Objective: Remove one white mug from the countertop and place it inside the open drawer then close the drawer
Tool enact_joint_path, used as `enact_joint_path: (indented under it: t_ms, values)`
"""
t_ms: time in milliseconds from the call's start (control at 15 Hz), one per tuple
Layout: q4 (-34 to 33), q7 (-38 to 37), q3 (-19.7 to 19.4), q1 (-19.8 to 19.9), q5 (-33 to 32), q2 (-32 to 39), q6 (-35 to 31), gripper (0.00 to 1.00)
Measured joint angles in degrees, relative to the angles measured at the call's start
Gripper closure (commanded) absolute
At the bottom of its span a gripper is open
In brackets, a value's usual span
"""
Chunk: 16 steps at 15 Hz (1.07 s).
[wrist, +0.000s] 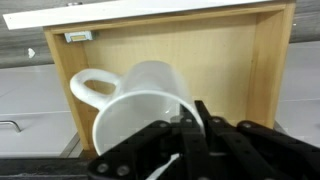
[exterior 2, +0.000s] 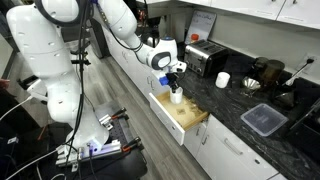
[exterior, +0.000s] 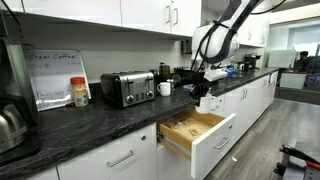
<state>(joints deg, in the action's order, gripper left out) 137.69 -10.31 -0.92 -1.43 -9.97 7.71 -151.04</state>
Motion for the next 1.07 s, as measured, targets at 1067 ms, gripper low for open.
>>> enact_joint_path:
  t_ms: [1067]
  values:
    - [2.06, -0.25, -0.98, -0.3, 0.24, 8.7, -12.39, 0.98]
